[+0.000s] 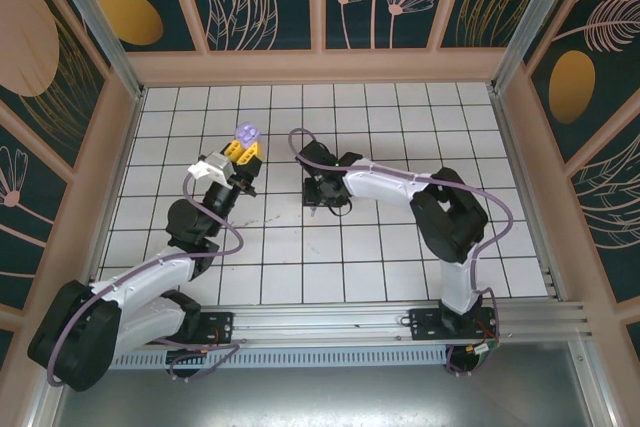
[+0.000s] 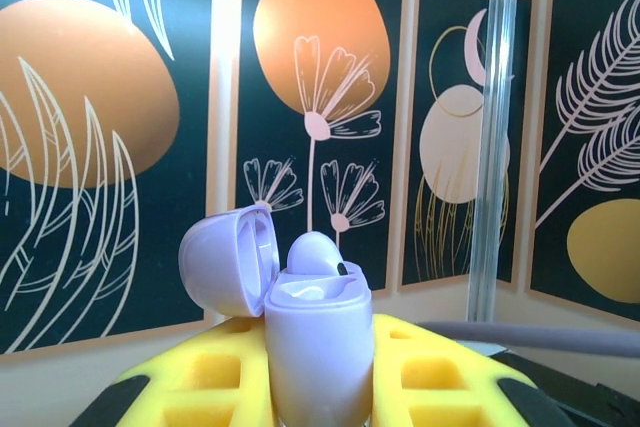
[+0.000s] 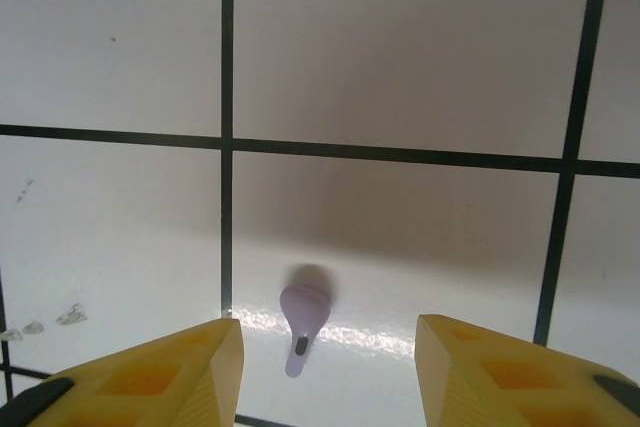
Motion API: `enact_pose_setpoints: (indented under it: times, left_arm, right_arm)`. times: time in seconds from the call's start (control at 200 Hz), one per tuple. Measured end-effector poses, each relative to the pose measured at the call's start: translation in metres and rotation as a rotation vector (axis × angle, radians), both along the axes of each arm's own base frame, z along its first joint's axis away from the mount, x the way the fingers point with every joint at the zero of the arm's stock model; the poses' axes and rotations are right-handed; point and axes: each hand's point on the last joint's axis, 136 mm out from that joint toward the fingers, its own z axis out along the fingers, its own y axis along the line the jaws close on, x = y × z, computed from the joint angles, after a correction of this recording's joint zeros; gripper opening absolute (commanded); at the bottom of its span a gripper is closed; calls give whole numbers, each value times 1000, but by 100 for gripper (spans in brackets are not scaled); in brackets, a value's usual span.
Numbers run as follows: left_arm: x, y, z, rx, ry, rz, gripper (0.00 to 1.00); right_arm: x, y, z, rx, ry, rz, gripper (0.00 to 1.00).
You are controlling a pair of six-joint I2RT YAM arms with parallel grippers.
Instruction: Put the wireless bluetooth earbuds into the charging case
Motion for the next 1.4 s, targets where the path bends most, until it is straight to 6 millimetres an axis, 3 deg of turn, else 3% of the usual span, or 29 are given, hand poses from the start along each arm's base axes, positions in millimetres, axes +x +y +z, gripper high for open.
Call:
enact_pose_setpoints:
  times: [0.305,0.586,0.881,1.141,1.401]
  left_arm:
    - [-3,9,2,-19,-13,14,0]
    - [-3,12,4,-23,-18,19,0]
    - [-2,13,4,-25,-18,25,0]
    - [-2,15,4,-25,-19,29,0]
    - [-4,15,6,-25,-23,24,0]
  right_arm:
    - [-1,11,-15,-65,20,-1,45]
    - [-6,9,-29,-102,50,-7,39]
    - [-6,9,-31,-115,48,-10,34]
    - [-5,6,-32,-134,48,-14,23]
    - [-3,7,-29,-132,34,-17,21]
